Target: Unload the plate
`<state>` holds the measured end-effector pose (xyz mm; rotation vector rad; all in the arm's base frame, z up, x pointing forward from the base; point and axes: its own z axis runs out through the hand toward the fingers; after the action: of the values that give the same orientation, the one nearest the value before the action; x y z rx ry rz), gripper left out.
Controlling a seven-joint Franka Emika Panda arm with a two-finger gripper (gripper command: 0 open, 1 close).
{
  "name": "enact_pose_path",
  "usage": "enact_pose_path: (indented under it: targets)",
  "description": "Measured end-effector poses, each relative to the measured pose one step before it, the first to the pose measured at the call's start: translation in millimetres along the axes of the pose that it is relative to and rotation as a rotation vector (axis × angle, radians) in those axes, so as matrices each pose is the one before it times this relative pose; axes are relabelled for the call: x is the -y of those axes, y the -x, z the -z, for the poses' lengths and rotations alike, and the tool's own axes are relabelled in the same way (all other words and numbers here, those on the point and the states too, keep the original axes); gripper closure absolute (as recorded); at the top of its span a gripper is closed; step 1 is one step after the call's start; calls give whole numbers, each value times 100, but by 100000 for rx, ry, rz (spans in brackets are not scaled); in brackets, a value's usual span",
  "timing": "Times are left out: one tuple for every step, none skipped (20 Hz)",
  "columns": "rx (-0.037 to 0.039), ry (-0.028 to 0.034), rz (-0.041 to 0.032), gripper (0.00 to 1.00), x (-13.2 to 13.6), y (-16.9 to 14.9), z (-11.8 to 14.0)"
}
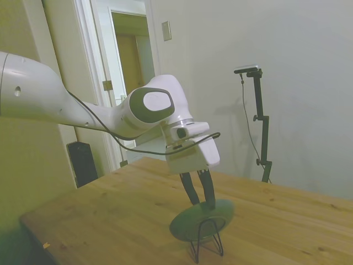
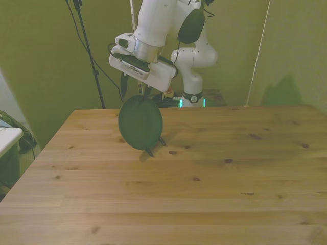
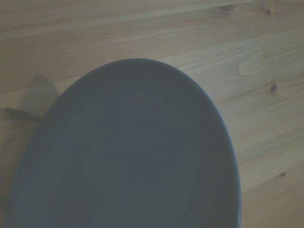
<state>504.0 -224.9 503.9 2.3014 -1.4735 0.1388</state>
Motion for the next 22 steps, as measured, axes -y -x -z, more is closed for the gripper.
enact_pose_path:
  targets:
    - [-113,-142,-88,100,7,-19,5]
    - [-104,-125,-41,100,13,-10,6]
    - [-75,-96,-29,100,10,-7,6]
    - [-34,-42,-46,100,4,-4,5]
    - [-10,-12,-36,100,-1,-3,0]
    - [1,1,-38,100,-5,-5,-3]
    - [3,4,-34,100,-7,-7,-3]
    - [5,6,-21,100,-7,-6,-5]
    - [5,6,-26,100,-8,-7,-5]
    - [0,5,-28,100,-9,-8,-3]
    - [-27,8,-52,100,-16,-20,3]
    - [-32,-2,-42,100,-15,-19,8]
    - [-82,-44,-55,100,-14,-32,38]
    - [-49,-46,-30,100,-2,-18,33]
    - [-36,-29,-19,100,-3,-12,22]
    - [-49,-54,-35,100,-11,-14,36]
    - [-54,-55,-42,100,-7,-19,37]
    - [-32,-31,-20,100,-2,-13,22]
    - [-52,-54,-32,100,-6,-17,36]
    - [-114,-116,-72,100,-9,-40,76]
    - [-179,-183,-118,100,-15,-61,117]
    - [-188,-198,-121,100,-24,-65,140]
